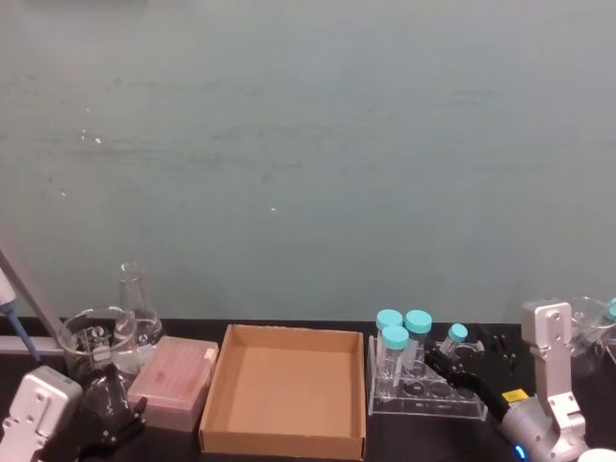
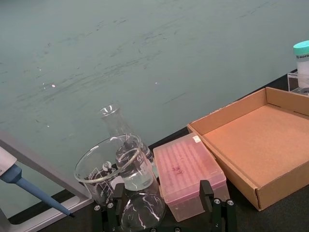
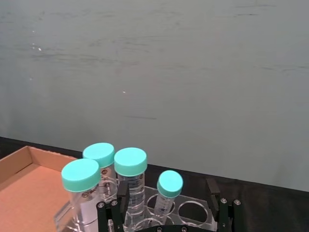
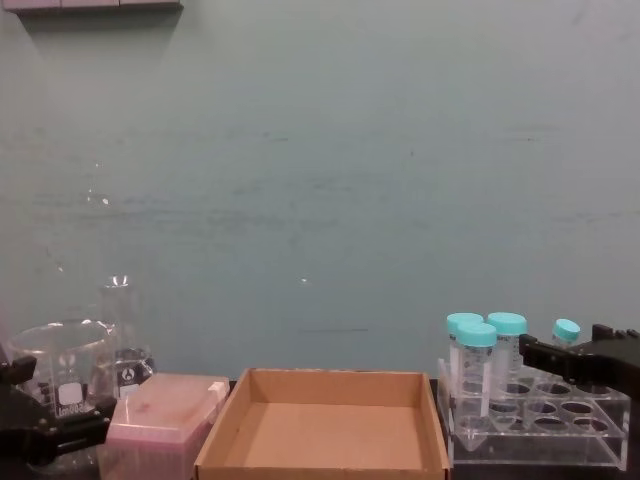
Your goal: Use the right hand to move the test tube from the test tube rack into the box.
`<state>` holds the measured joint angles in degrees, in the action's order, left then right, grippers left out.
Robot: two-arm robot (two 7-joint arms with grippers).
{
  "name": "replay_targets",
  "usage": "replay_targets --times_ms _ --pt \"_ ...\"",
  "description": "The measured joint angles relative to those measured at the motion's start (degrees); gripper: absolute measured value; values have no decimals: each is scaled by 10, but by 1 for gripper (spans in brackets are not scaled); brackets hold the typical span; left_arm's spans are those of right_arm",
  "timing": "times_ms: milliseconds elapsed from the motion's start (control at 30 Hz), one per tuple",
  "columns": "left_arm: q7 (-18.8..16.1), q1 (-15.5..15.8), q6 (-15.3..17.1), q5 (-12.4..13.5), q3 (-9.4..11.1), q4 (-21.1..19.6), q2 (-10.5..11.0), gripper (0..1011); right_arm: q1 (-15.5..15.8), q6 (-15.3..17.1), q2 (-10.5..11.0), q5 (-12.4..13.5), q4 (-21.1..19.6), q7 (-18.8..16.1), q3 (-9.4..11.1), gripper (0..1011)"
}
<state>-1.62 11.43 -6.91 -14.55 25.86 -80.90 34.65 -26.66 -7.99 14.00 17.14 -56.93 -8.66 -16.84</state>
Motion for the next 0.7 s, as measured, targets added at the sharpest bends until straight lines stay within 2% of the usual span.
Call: replay_targets --times_ms 367,700 --pt "0 0 0 0 0 0 0 1000 -4 0 -10 -16 11 9 14 1000" --pt "0 0 0 0 0 0 0 1000 -18 -4 -19 -28 32 -5 22 1000"
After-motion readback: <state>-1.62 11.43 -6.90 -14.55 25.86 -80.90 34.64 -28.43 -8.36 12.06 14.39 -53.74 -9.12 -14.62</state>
